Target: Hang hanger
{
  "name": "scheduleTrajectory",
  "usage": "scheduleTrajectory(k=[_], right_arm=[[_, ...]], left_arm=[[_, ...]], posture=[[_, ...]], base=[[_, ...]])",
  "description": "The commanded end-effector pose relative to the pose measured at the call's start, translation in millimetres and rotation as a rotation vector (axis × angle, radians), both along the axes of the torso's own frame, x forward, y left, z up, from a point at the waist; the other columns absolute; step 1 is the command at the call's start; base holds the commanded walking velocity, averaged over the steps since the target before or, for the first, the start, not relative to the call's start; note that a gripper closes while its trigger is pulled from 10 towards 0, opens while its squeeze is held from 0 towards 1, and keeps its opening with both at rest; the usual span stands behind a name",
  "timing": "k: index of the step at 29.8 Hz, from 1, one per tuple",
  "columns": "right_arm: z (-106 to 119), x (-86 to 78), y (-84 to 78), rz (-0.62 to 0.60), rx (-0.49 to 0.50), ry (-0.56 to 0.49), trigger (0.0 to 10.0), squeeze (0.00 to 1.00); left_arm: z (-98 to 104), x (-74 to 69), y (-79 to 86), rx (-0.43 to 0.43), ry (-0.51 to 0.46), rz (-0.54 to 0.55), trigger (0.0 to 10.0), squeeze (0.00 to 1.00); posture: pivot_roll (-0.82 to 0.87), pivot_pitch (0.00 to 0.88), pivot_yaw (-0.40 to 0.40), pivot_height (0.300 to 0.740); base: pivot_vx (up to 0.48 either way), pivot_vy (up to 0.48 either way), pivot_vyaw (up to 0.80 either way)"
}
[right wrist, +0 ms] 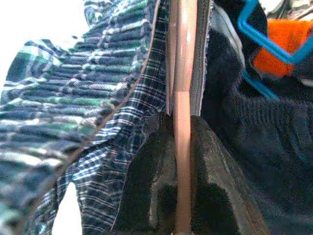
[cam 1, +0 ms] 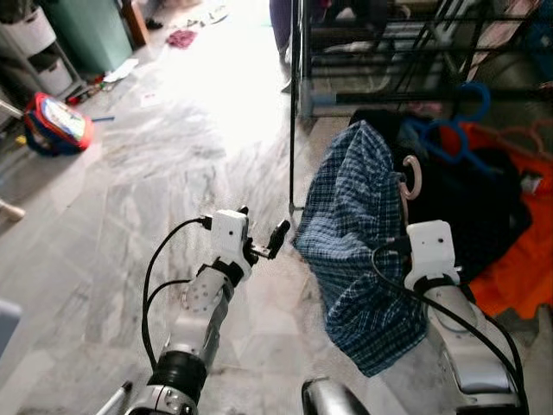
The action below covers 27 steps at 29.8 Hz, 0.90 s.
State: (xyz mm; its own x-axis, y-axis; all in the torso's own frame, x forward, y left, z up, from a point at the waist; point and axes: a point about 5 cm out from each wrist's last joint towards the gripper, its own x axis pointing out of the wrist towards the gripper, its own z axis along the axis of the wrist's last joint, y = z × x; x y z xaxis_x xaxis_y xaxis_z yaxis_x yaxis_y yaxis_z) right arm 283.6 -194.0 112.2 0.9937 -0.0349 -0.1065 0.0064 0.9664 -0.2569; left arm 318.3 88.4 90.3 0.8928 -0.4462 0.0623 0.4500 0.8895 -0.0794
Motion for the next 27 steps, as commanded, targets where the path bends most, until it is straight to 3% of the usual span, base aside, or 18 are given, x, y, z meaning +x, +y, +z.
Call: scheduleTrajectory(k=[1,6,27], right_arm=[[2.5,0.7,5.6,0.014,0.014,-0.013,10.0,0.00],[2.2,3.0,5.5,0.014,0.017,-0.008,10.0,0.00],[6.3,18.3,9.2,0.007,0.032,0.004,10.0,0.00]], left_arm=[[-4.1,-0.9,7.9,0.020,0.012,0.021,10.0,0.00],[-5.2,-1.4,6.8,0.022,0.016,0.018,10.0,0.00],[-6.6,-20.8,6.4,0.000,0.012,-0.071,10.0,0.00]], posture=[[-0.19,0.199,0.055,0.740],[-0.20,0.200,0.050,0.740],[-0.19,0.214,0.040,0.740]], base=[[0.416,0.000,0.00],[0.415,0.000,0.00],[0.000,0.000,0.00]])
